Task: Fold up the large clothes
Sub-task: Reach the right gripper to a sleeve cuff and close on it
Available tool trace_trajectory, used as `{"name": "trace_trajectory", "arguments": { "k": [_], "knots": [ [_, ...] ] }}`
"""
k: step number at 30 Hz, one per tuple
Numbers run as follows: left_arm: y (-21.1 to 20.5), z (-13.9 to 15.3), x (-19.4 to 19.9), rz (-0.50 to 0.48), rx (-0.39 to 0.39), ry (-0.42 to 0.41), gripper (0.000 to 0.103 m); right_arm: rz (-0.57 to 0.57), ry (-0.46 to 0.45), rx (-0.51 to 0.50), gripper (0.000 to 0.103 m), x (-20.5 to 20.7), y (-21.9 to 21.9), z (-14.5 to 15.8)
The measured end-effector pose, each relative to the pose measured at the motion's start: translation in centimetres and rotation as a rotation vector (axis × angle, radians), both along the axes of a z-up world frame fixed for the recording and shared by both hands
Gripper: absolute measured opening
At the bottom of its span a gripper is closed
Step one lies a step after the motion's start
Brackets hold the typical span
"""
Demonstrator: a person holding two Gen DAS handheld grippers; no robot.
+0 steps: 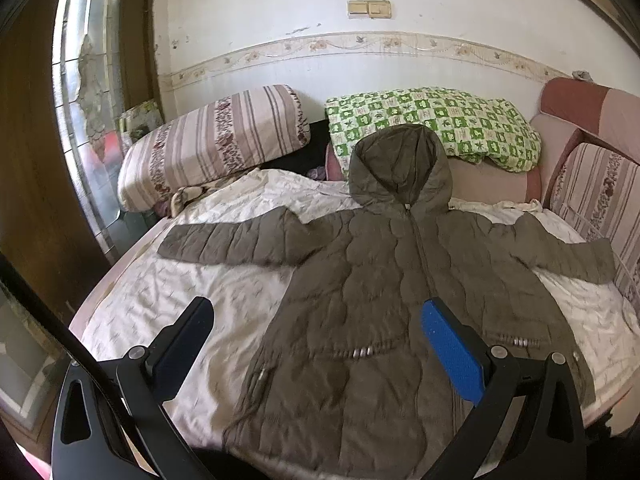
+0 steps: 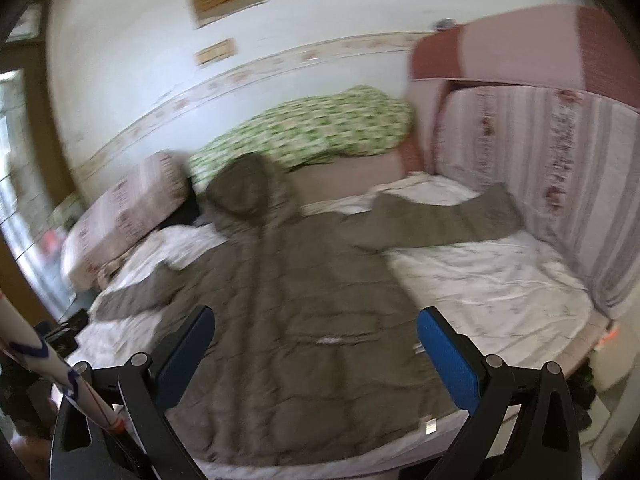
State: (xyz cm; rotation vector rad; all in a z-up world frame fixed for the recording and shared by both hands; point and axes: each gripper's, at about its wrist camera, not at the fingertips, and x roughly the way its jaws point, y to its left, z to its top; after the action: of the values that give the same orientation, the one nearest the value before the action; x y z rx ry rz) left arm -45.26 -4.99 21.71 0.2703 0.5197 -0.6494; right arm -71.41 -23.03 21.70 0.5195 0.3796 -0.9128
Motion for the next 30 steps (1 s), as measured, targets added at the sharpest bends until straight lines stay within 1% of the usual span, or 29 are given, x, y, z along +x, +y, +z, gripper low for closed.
{"name": "trace_trajectory", "arguments": {
  "k": [4, 6, 9, 10, 12, 13, 14, 15, 16, 18, 19, 21, 22, 23, 24, 25, 26, 28, 30],
  "knots": [
    [-4.3, -0.6, 2.1, -0.018, -0.019, -0.003, 0.103, -0.12, 0.026, 0.033, 0.103, -2.2, -4.1, -0.4],
    [-6.7, -1.2, 3.1, -0.021, -0.005, 0.007, 0.103, -0.172, 0.035, 0.051, 0.103, -3.2, -6.2, -0.6],
    [-11.1, -2.8, 5.3, -0.063, 0.02, 0.076, 0.103, -0.222, 0.046, 0.071, 0.103, -4.2, -9.0, -0.6],
    [-12.9, -3.7, 6.1, -0.094, 0.02, 0.104, 0.103, -0.236, 0.049, 0.075, 0.103, -4.3, -9.9, -0.6],
    [-15.5, -5.7, 7.2, -0.121, 0.036, 0.117, 0.103, -0.251, 0.06, 0.093, 0.103, -4.5, -11.9, -0.7],
    [-16.8, -7.0, 7.7, -0.141, 0.049, 0.119, 0.103, -0.254, 0.063, 0.103, 0.103, -4.6, -12.8, -0.8],
    [-18.5, -9.2, 8.5, -0.148, 0.092, 0.124, 0.103, -0.254, 0.067, 0.106, 0.103, -4.7, -13.9, -0.9],
    [-19.1, -10.5, 8.8, -0.14, 0.119, 0.133, 0.103, -0.254, 0.078, 0.104, 0.103, -5.0, -15.1, -1.0],
    [-20.0, -12.4, 9.6, -0.138, 0.162, 0.17, 0.103, -0.253, 0.098, 0.108, 0.103, -5.1, -16.5, -1.1],
    [-21.1, -13.9, 10.7, -0.16, 0.205, 0.222, 0.103, -0.262, 0.098, 0.126, 0.103, -5.9, -19.3, -1.5],
    [-21.8, -14.4, 11.3, -0.173, 0.229, 0.232, 0.103, -0.285, 0.085, 0.136, 0.103, -6.6, -20.9, -1.9],
    [-22.2, -14.9, 11.9, -0.171, 0.236, 0.204, 0.103, -0.337, 0.056, 0.172, 0.103, -8.0, -23.8, -2.8],
    [-22.4, -15.4, 12.2, -0.156, 0.253, 0.184, 0.103, -0.384, 0.029, 0.209, 0.103, -9.1, -25.7, -3.6],
    [-22.9, -16.2, 12.6, -0.146, 0.277, 0.176, 0.103, -0.408, 0.004, 0.232, 0.103, -9.7, -26.8, -4.2],
    [-23.0, -16.6, 12.8, -0.138, 0.29, 0.18, 0.103, -0.435, -0.04, 0.265, 0.103, -10.6, -28.3, -5.1],
    [-23.4, -17.4, 13.2, -0.123, 0.311, 0.196, 0.103, -0.458, -0.06, 0.291, 0.102, -11.1, -29.5, -6.0],
    [-23.6, -17.8, 13.6, -0.122, 0.316, 0.212, 0.103, -0.475, -0.067, 0.319, 0.101, -11.4, -30.6, -6.9],
    [-23.9, -18.4, 14.1, -0.123, 0.327, 0.235, 0.103, -0.481, -0.074, 0.372, 0.096, -11.4, -32.8, -8.5],
    [-24.0, -18.8, 14.2, -0.124, 0.336, 0.24, 0.103, -0.49, -0.037, 0.394, 0.091, -11.0, -34.9, -10.1]
  ]
}}
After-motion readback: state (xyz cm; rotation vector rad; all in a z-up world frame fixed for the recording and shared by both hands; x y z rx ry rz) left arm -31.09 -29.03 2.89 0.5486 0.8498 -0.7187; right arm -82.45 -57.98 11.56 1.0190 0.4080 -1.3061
